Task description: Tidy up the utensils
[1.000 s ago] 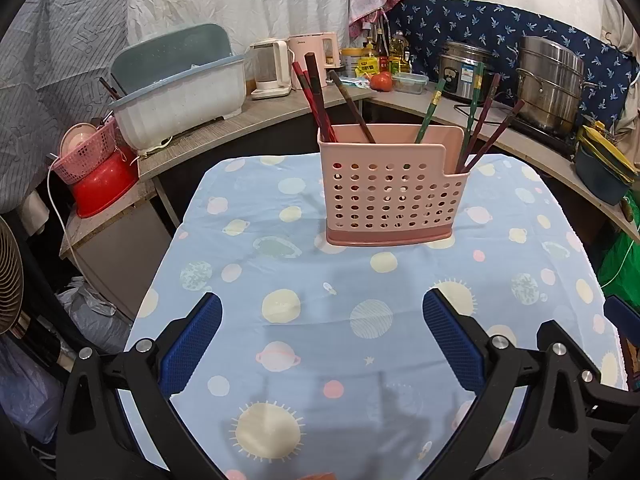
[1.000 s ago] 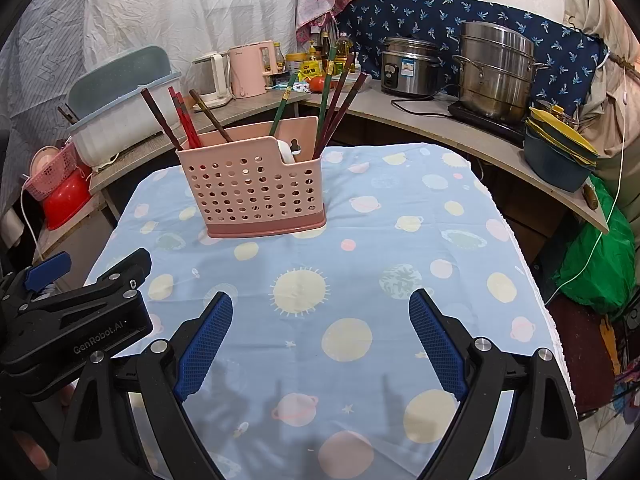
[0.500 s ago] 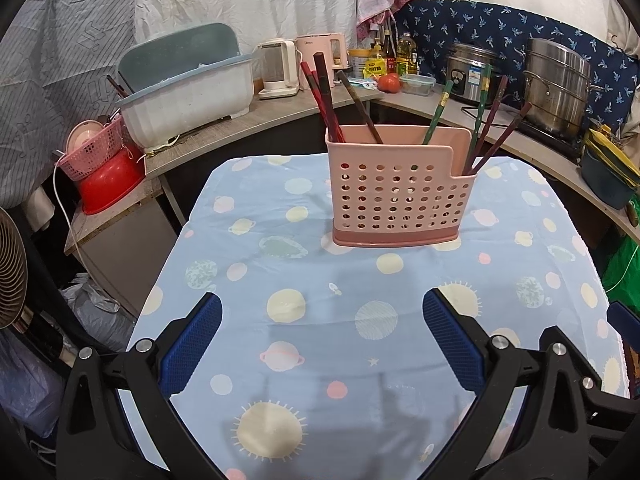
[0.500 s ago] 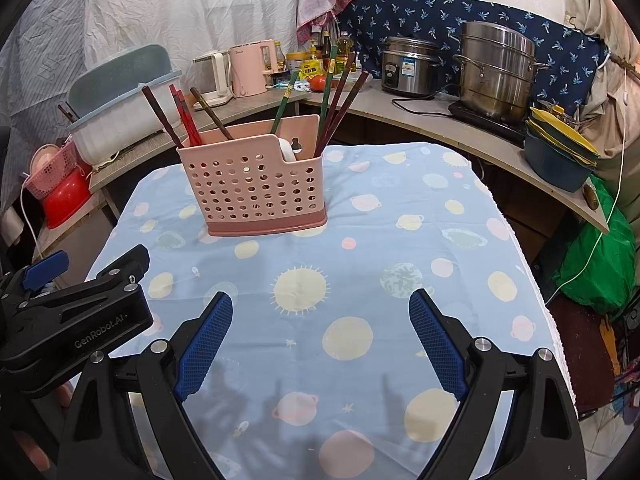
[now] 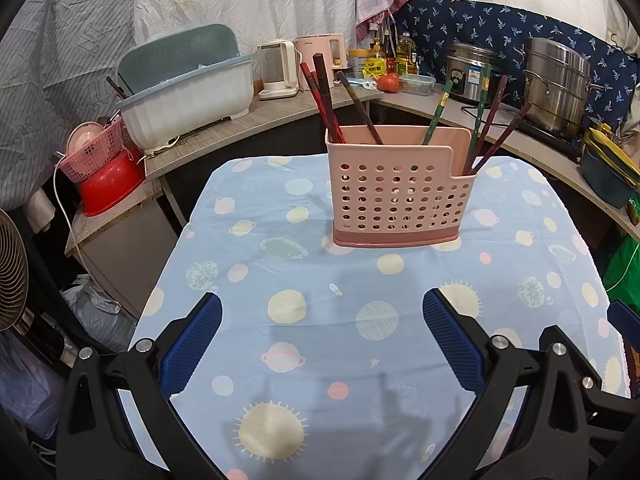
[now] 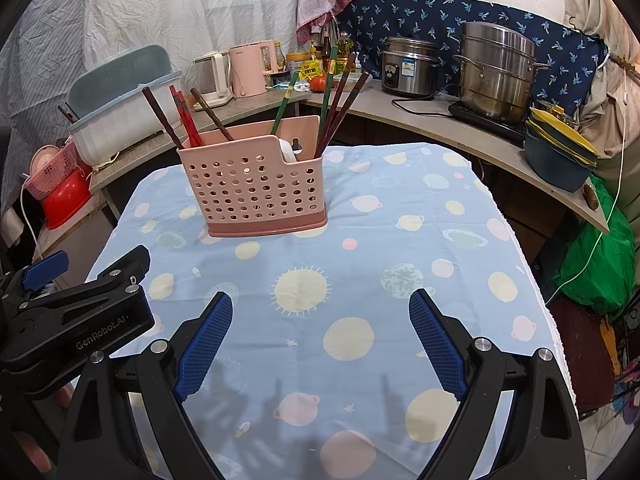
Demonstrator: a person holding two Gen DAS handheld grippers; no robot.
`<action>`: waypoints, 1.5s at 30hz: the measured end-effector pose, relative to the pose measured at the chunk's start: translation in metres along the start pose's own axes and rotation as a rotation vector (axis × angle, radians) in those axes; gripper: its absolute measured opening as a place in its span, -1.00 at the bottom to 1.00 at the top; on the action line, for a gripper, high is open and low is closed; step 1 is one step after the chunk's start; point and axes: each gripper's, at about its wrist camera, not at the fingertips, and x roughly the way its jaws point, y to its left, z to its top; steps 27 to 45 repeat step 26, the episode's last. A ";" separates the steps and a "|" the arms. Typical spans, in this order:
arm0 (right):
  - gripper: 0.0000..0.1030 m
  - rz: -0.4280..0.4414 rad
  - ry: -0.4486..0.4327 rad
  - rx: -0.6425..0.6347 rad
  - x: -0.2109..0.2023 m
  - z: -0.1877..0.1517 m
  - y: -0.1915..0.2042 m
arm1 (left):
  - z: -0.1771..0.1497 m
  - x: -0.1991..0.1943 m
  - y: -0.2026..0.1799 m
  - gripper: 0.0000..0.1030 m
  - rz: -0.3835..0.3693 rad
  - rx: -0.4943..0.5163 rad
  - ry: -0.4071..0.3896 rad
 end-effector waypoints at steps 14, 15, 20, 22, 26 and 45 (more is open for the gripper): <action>0.67 -0.002 -0.001 0.001 0.000 0.000 0.001 | 0.003 -0.001 0.001 0.87 0.003 0.006 -0.008; 0.67 -0.003 -0.001 0.001 0.000 0.000 0.001 | 0.004 -0.001 0.001 0.87 0.004 0.005 -0.008; 0.67 -0.005 -0.001 -0.001 0.000 0.000 0.001 | 0.003 0.001 0.001 0.87 0.006 0.005 -0.007; 0.67 -0.008 -0.002 -0.001 0.000 0.000 0.002 | 0.003 0.000 0.001 0.87 0.010 0.003 -0.009; 0.67 -0.024 -0.009 -0.007 -0.001 0.000 0.003 | 0.002 0.001 0.001 0.87 0.008 0.001 -0.012; 0.67 -0.024 -0.009 -0.007 -0.001 0.000 0.003 | 0.002 0.001 0.001 0.87 0.008 0.001 -0.012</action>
